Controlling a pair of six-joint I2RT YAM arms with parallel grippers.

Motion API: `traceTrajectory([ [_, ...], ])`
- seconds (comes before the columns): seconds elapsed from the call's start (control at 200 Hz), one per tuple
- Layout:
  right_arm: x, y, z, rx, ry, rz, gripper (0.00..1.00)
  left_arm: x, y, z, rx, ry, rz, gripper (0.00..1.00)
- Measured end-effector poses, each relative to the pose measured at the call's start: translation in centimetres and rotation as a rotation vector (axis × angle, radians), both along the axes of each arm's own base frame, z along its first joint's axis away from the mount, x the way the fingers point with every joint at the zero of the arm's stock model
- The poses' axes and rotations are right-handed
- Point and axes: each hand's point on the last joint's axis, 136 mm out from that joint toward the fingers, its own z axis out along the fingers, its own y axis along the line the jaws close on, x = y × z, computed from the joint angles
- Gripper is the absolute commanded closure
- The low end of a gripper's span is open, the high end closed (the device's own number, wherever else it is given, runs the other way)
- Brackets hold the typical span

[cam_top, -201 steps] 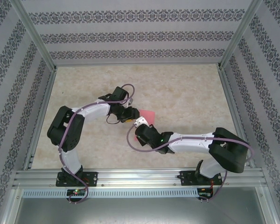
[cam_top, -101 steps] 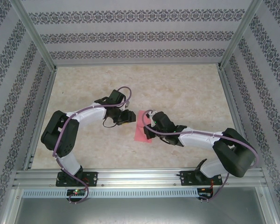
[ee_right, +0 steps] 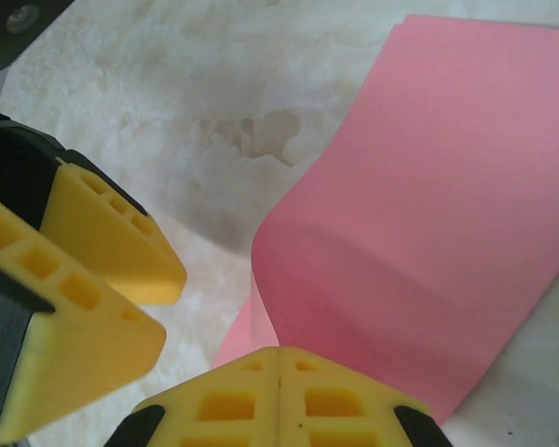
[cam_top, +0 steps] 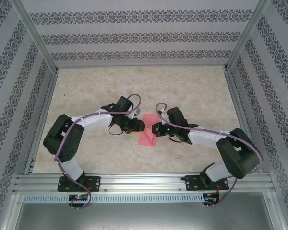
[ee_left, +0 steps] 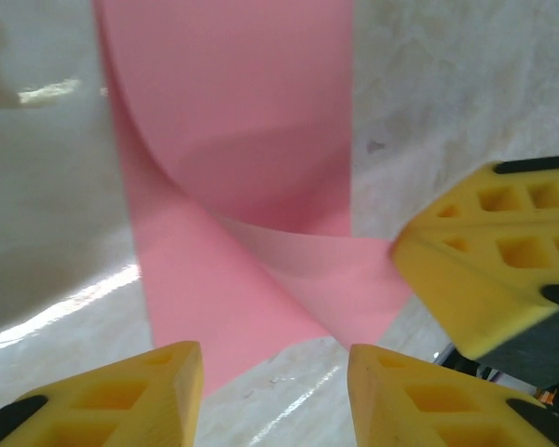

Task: Fold a paper plane with a square sheet of paper (pick it up from the middle)
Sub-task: Fold the triangle a second time at the center of the table.

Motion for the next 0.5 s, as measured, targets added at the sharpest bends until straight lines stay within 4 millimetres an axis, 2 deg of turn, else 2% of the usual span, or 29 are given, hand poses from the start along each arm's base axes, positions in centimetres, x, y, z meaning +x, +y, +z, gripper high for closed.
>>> traceTrajectory([
  [0.14,-0.3,0.2,0.0,0.021,0.026,0.013,0.93,-0.2,-0.8,0.2,-0.023,-0.003,-0.017,0.65],
  [0.265,-0.7,0.3,-0.1,0.034,0.039,0.023,0.93,0.1,-1.2,-0.8,-0.023,0.021,0.000,0.69],
  [0.33,-1.2,0.1,-0.4,0.035,0.046,0.027,0.92,0.3,-1.3,-1.4,-0.020,0.036,0.013,0.62],
  [0.5,-1.8,-0.3,-0.4,0.037,0.043,0.027,0.90,1.0,-1.8,-1.4,-0.044,0.044,0.064,0.53],
])
